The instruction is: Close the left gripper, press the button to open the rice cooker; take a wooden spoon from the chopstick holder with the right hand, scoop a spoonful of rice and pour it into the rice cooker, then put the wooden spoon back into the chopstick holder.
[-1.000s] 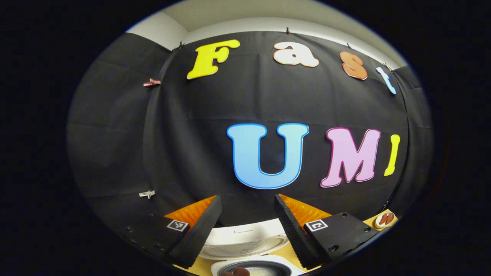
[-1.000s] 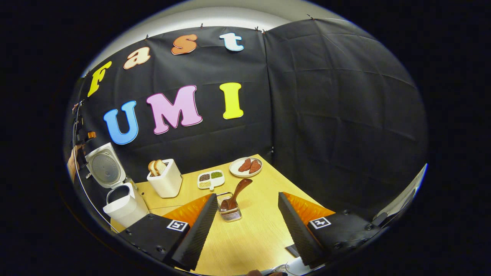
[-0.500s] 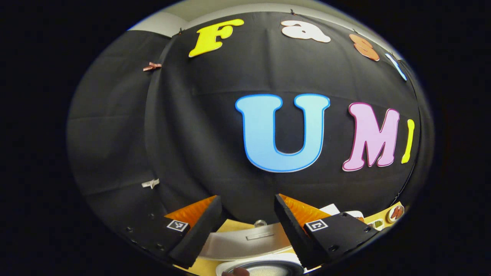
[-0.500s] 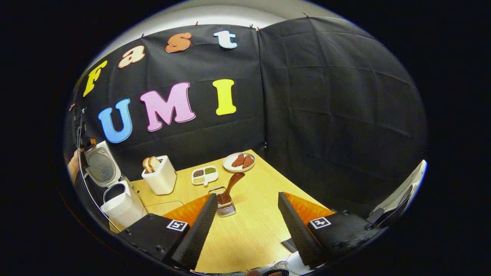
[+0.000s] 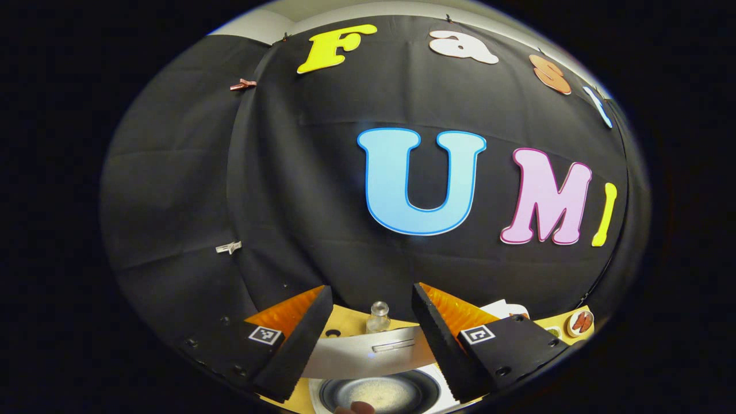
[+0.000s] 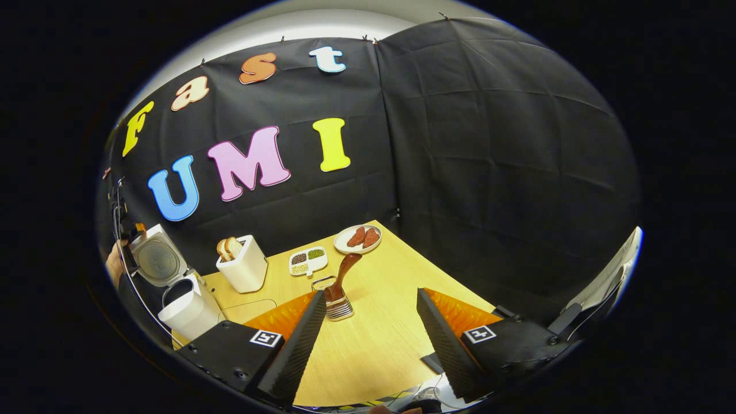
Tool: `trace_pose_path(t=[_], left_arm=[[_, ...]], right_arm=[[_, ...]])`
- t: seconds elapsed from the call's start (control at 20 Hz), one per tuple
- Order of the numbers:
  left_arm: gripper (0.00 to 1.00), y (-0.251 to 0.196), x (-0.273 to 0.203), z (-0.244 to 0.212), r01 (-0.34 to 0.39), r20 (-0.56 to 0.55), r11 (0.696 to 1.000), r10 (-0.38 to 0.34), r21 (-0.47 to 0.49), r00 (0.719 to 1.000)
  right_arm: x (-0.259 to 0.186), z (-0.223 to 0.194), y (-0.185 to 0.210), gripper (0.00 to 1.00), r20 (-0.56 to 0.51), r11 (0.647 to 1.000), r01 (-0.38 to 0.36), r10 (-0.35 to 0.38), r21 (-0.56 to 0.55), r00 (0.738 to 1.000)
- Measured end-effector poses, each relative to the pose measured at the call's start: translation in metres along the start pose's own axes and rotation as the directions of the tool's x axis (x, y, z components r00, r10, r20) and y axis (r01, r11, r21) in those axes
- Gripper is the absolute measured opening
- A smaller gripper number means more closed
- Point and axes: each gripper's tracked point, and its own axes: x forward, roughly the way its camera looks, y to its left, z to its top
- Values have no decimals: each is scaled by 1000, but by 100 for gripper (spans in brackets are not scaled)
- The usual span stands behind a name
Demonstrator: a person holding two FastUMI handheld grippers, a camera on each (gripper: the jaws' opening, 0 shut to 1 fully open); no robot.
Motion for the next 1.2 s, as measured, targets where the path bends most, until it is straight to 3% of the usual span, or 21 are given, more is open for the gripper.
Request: trace_pose_path(t=[0.35, 1.2], left_arm=[[98, -20, -59, -78, -16, -61, 1000, 15, -15, 998], [99, -36, -98, -195, -17, -272, 1000, 20, 16, 962]], right_arm=[[-5, -2, 4, 99, -22, 999, -45, 44, -29, 999], [-23, -16, -6, 99, -45, 997, -57, 55, -59, 998]])
